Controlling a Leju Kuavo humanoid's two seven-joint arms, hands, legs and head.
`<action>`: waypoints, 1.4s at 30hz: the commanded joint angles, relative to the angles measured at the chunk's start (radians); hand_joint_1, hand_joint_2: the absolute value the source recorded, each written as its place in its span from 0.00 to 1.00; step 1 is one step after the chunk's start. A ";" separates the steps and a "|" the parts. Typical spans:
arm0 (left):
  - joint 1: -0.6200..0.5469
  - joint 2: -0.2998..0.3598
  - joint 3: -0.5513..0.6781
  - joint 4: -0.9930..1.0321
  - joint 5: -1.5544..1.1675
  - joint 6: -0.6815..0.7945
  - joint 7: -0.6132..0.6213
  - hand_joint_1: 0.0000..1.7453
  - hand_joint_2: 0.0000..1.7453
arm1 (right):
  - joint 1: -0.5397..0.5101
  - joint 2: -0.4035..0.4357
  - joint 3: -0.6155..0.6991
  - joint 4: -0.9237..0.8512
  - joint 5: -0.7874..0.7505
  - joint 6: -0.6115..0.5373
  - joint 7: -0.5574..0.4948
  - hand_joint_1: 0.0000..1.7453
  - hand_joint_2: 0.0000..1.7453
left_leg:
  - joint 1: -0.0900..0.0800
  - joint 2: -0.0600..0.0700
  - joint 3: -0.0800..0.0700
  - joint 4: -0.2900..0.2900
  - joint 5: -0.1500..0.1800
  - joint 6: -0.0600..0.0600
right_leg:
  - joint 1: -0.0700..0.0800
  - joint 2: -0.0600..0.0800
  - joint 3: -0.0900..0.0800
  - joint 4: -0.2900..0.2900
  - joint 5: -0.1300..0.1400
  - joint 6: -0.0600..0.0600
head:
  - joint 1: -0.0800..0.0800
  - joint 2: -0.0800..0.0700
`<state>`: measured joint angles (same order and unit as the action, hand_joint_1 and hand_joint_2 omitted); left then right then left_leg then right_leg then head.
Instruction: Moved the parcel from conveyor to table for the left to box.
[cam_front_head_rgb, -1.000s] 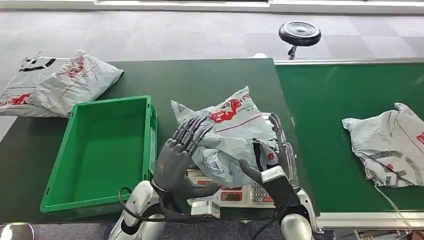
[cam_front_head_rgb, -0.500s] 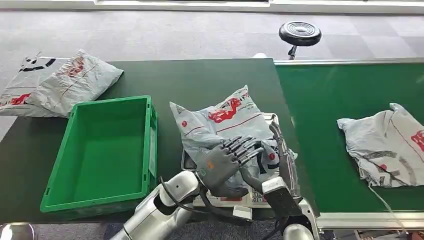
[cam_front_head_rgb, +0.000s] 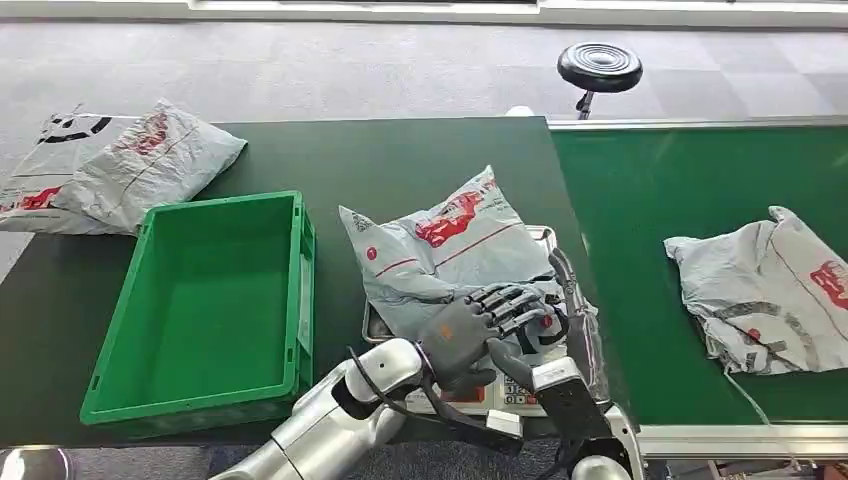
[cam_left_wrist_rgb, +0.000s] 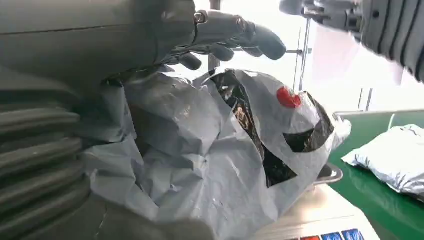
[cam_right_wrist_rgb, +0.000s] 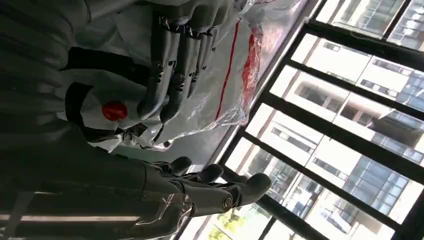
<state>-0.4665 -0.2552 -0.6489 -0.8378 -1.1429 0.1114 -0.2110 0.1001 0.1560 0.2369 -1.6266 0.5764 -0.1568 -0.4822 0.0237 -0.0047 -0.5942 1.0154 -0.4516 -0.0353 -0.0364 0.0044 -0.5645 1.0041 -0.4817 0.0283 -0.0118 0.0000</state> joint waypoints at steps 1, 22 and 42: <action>-0.040 0.015 -0.044 0.081 -0.003 0.029 -0.002 1.00 1.00 | 0.019 0.006 -0.020 -0.031 0.015 0.002 0.014 0.00 1.00 | -0.001 -0.001 0.001 -0.002 0.001 0.002 | 0.000 -0.002 0.001 -0.001 0.000 -0.003 | 0.000 0.000; 0.052 0.075 0.012 -0.248 -0.062 0.180 0.064 1.00 1.00 | 0.050 0.010 -0.035 -0.094 0.025 -0.012 0.008 0.00 1.00 | 0.000 0.002 0.001 -0.003 0.001 0.003 | 0.001 0.001 0.002 -0.003 0.001 -0.004 | 0.000 0.000; 0.052 0.075 0.012 -0.248 -0.062 0.180 0.064 1.00 1.00 | 0.050 0.010 -0.035 -0.094 0.025 -0.012 0.008 0.00 1.00 | 0.000 0.001 0.001 -0.002 0.001 0.002 | 0.001 0.000 0.001 -0.002 0.001 -0.003 | 0.000 0.000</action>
<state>-0.4023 -0.2075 -0.6497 -1.1082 -1.2062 0.2873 -0.1480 0.1583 0.1671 0.2277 -1.7315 0.5993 -0.1736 -0.4788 0.0237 -0.0049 -0.5950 1.0154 -0.4516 -0.0353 -0.0364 0.0041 -0.5647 1.0041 -0.4818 0.0284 -0.0118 0.0000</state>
